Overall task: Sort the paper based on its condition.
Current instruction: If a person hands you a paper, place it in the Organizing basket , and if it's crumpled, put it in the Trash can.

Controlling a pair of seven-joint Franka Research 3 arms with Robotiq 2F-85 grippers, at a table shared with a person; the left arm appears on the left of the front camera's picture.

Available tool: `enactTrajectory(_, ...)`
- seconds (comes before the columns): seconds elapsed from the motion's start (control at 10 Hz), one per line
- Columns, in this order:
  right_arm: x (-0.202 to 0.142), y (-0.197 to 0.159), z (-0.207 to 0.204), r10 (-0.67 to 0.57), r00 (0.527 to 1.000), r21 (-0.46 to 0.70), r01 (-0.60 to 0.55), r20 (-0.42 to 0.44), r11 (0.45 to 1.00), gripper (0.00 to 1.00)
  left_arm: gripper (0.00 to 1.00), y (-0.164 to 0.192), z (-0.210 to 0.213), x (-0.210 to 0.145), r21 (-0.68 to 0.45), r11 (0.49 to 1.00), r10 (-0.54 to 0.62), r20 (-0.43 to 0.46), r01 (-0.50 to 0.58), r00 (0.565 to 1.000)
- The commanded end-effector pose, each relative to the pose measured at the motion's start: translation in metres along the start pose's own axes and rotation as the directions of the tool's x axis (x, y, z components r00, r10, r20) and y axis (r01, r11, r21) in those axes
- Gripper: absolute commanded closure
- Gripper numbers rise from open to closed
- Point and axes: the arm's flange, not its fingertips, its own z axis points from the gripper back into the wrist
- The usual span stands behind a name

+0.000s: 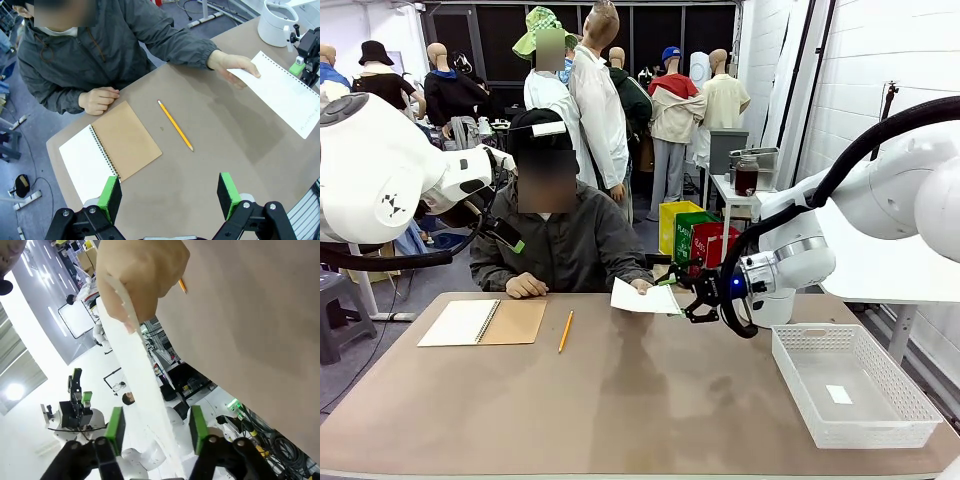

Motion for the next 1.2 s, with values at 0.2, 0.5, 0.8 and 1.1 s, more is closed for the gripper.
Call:
enactTrajectory(0.2,-0.001,-0.002,0.007,-0.038,0.999,0.027,0.037,0.015,0.999,0.49,0.0,0.001,0.001,0.0,-0.001,1.0,-0.001,0.002,0.001,1.0)
enactTrajectory(0.5,0.003,-0.009,0.011,-0.063,0.998,0.028,0.063,0.016,0.998,0.85,0.0,0.001,0.001,0.0,-0.001,1.0,-0.001,0.002,0.001,1.0)
enactTrajectory(0.8,0.002,-0.008,0.01,-0.059,0.998,0.034,0.059,0.002,0.998,1.0,0.0,0.001,0.001,0.0,-0.001,1.0,-0.001,0.002,0.001,1.0)
enactTrajectory(1.1,0.002,-0.006,0.01,-0.061,0.998,0.055,0.062,-0.026,0.997,1.0,0.0,0.001,0.001,0.0,-0.001,1.0,-0.001,0.002,0.001,1.0)
